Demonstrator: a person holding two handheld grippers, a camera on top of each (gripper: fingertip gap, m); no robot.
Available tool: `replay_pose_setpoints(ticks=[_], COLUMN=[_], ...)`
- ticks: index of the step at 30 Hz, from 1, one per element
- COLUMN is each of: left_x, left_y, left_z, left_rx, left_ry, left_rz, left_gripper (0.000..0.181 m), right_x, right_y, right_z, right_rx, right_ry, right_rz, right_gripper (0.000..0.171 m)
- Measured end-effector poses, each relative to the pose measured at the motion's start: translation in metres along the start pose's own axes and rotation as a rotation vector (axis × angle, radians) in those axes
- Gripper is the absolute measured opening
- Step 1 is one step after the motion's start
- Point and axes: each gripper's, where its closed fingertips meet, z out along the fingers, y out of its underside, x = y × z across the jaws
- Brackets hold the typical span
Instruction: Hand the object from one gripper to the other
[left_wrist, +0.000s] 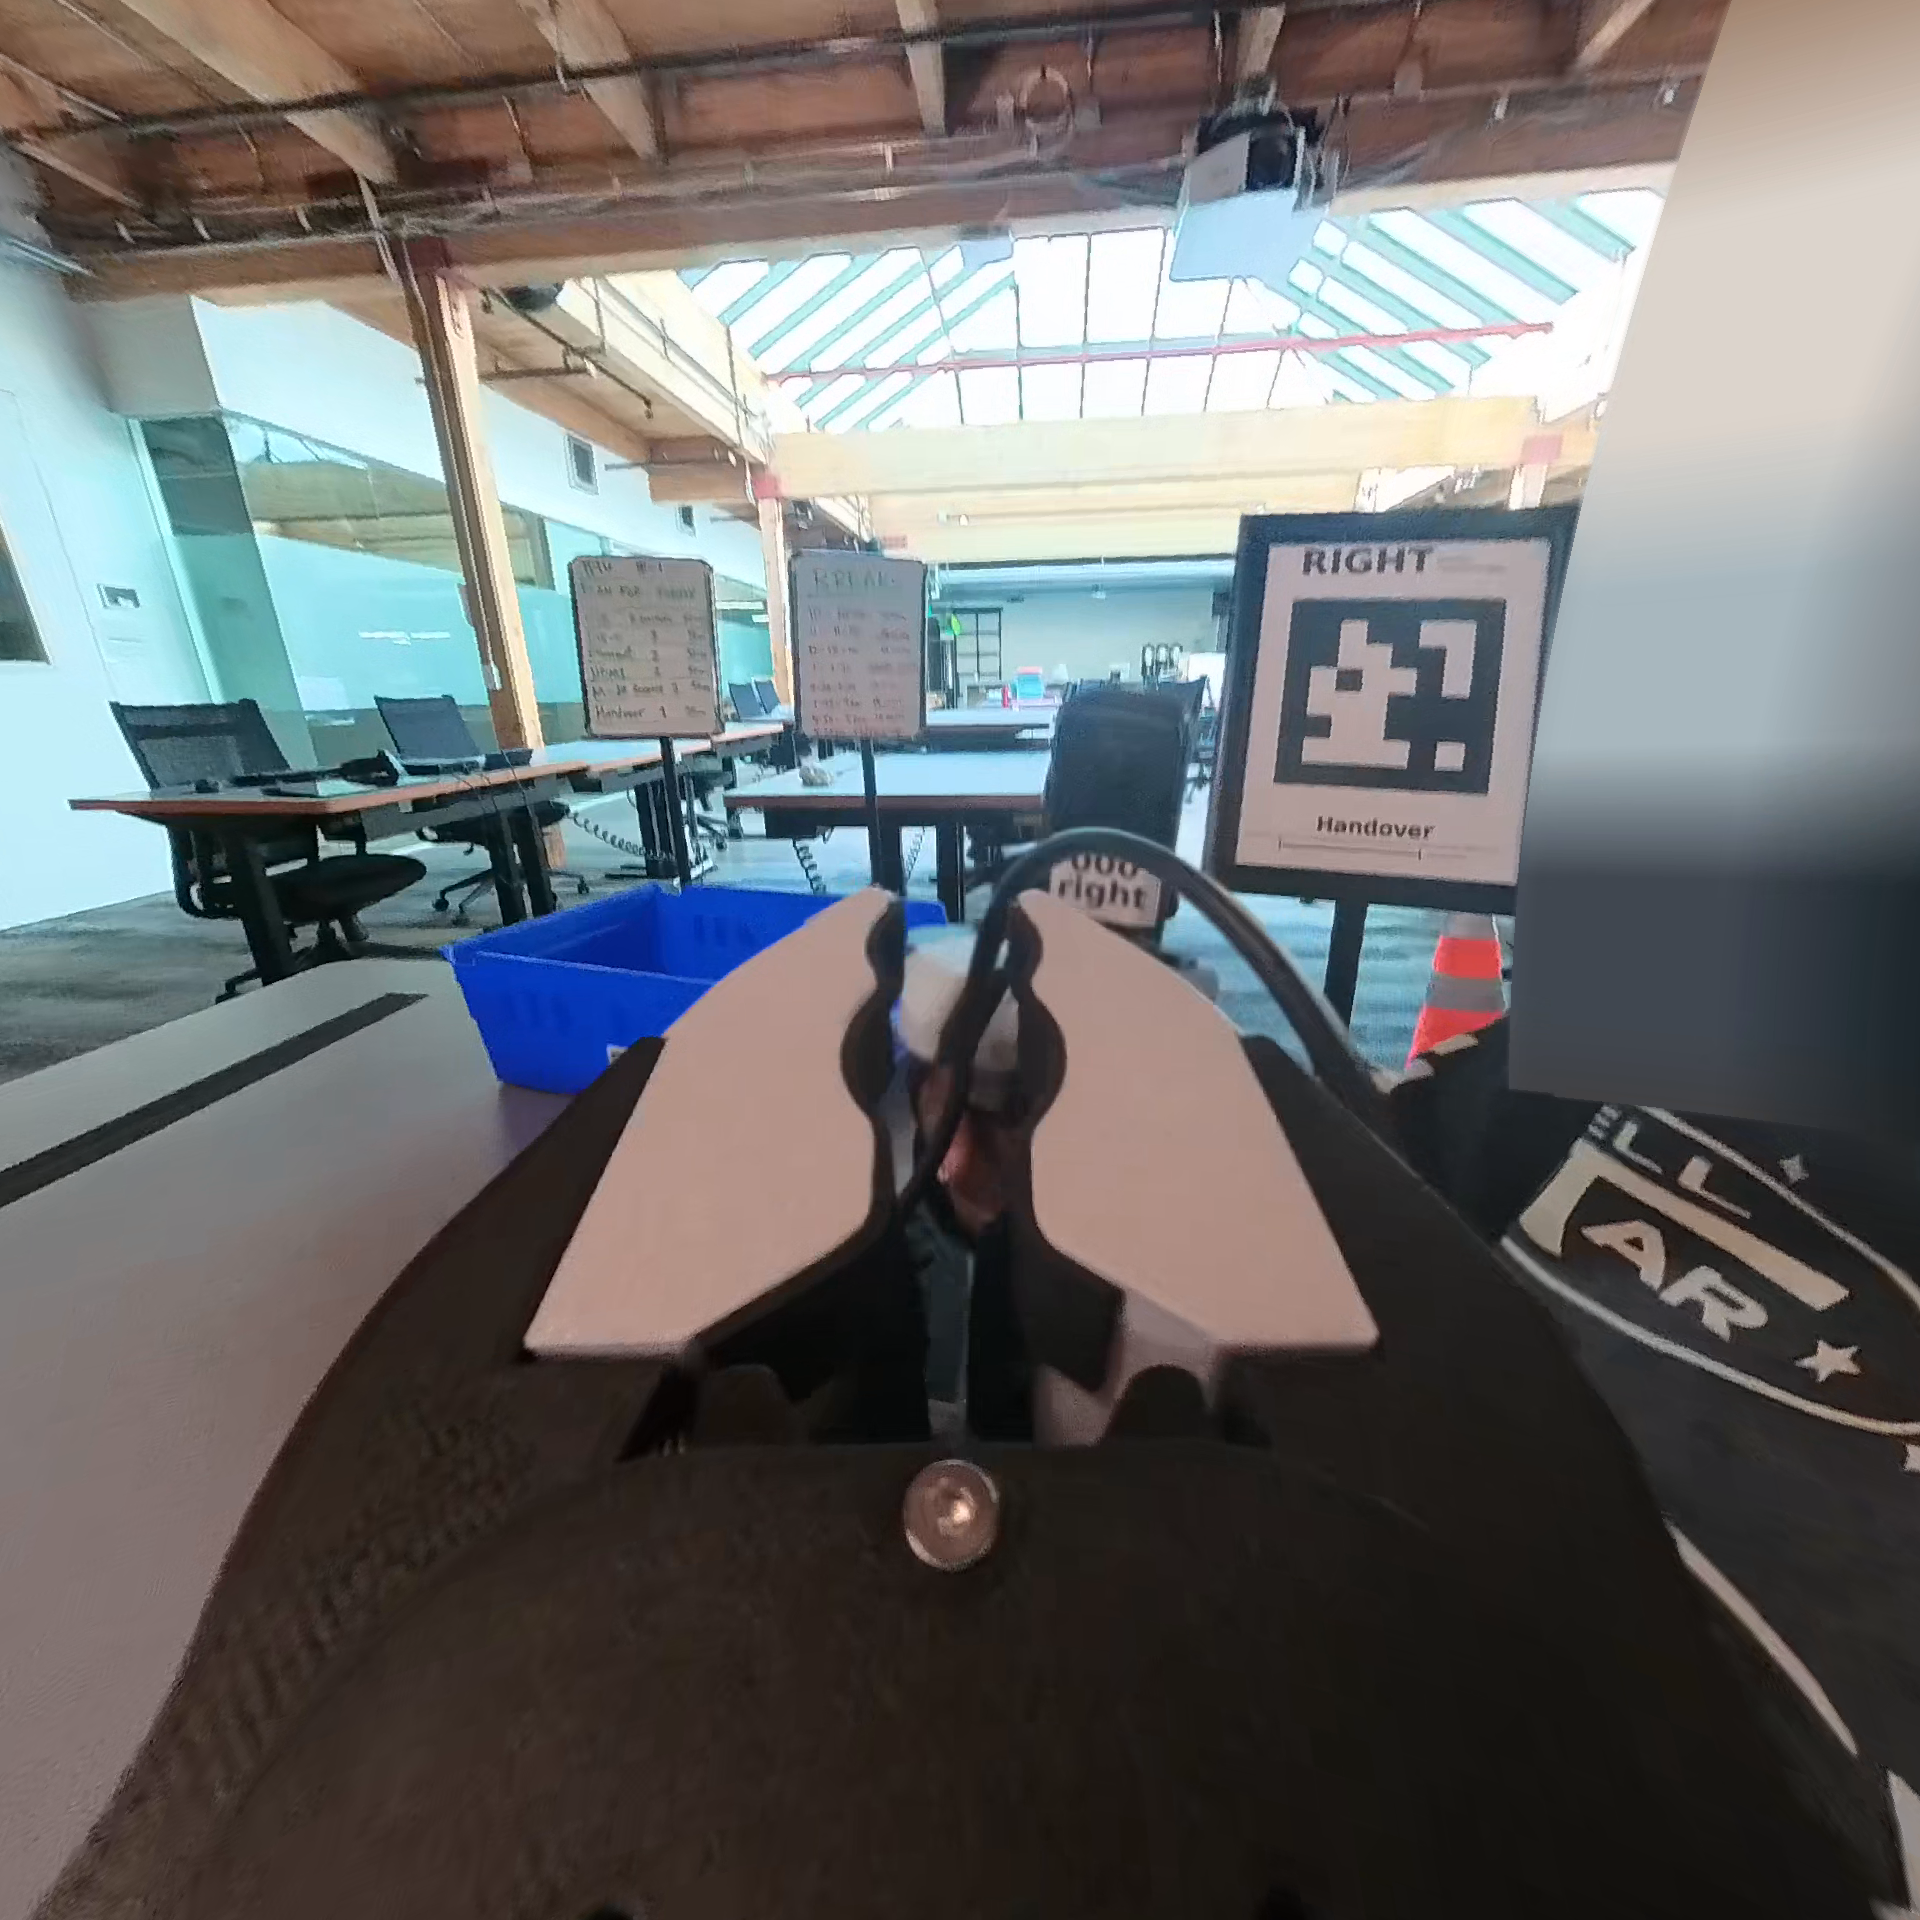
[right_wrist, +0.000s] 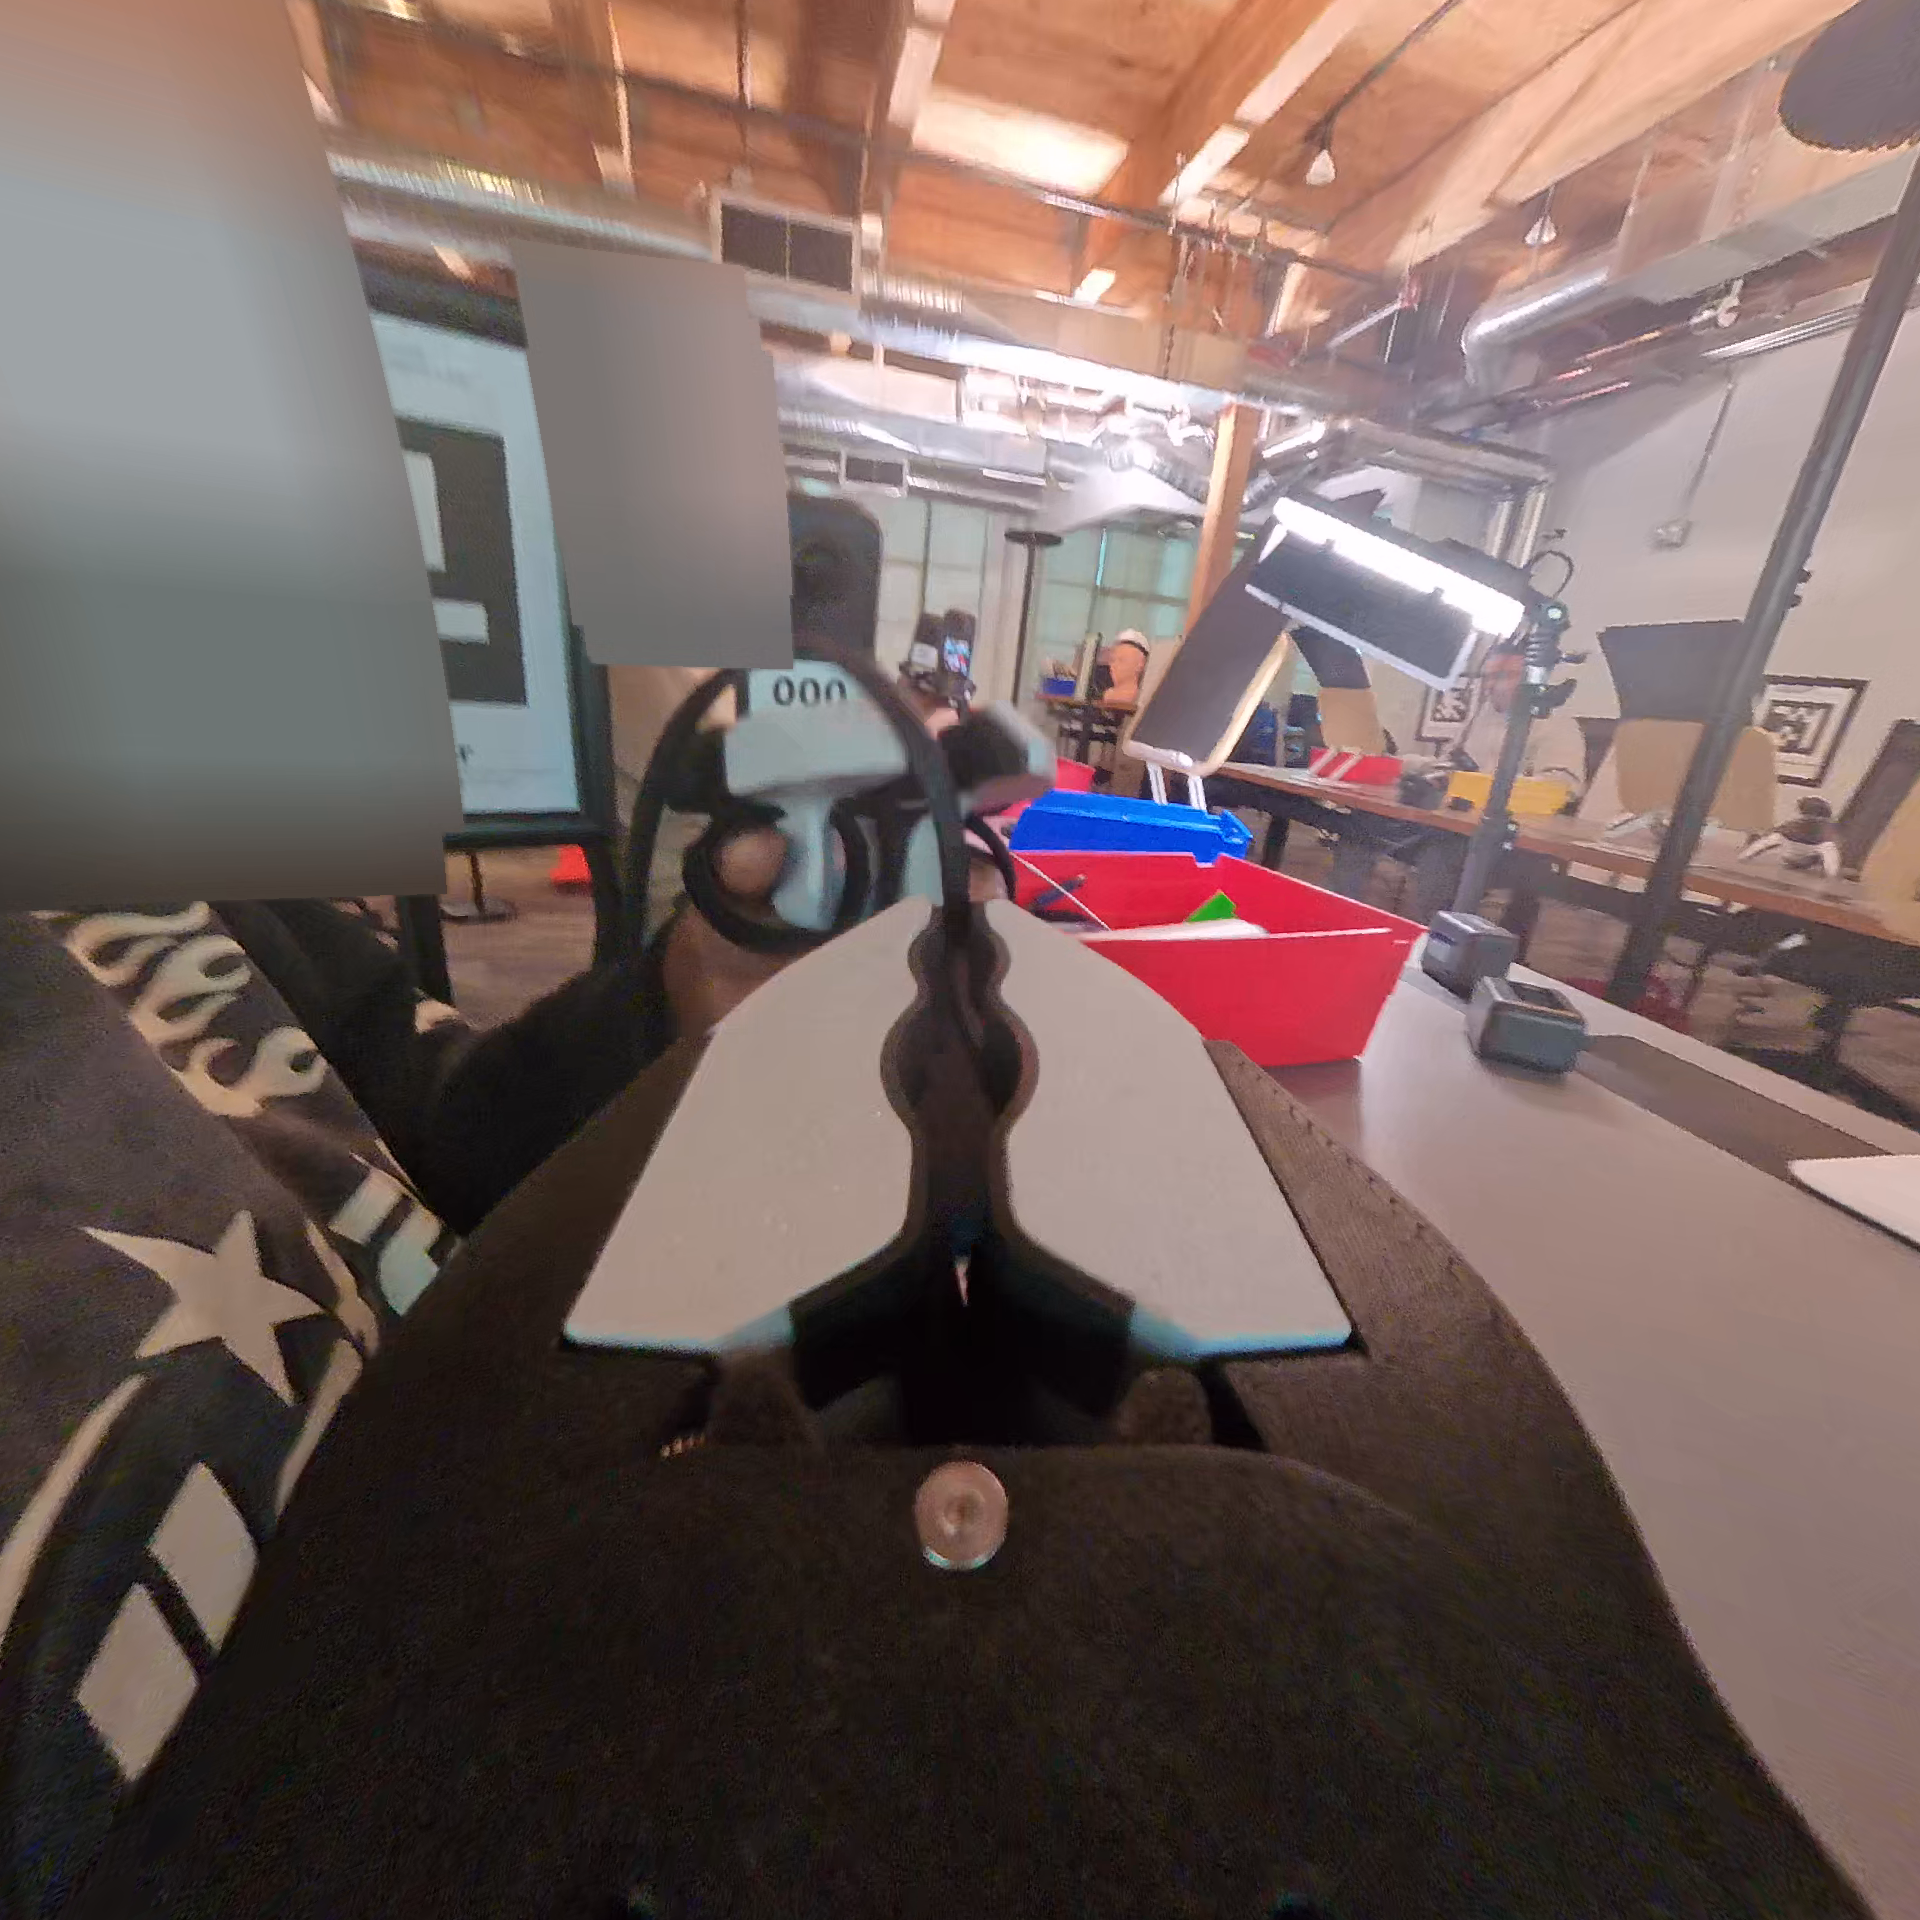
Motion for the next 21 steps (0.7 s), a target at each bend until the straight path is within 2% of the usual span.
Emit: replay_pose_setpoints(ticks=[1,8,10,15,19,21], left_x=[-0.002,0.002,0.0,0.008,0.007,0.005], left_y=[0.004,0.045,0.052,0.052,0.036,0.027], left_z=[-0.001,0.005,0.008,0.009,0.006,0.003], left_rx=[-0.021,-0.223,-0.242,-0.234,-0.152,-0.111], left_ry=[-0.002,0.081,0.07,0.121,0.133,0.126], left_rz=[0.006,0.048,0.075,0.034,-0.032,-0.053], left_gripper=[0.019,0.022,0.011,0.003,0.003,0.003], right_x=[0.0,-0.002,-0.003,-0.004,-0.001,0.002], right_y=[-0.004,-0.017,-0.019,-0.021,-0.021,-0.018], right_z=[-0.002,-0.006,-0.007,-0.007,-0.01,-0.011], right_rx=[0.015,0.062,0.067,0.077,0.073,0.059], right_ry=[-0.007,-0.025,-0.03,-0.036,-0.057,-0.071], right_rz=[0.018,0.036,0.046,0.044,0.078,0.116], right_gripper=[0.004,0.004,0.004,0.005,0.025,0.027])
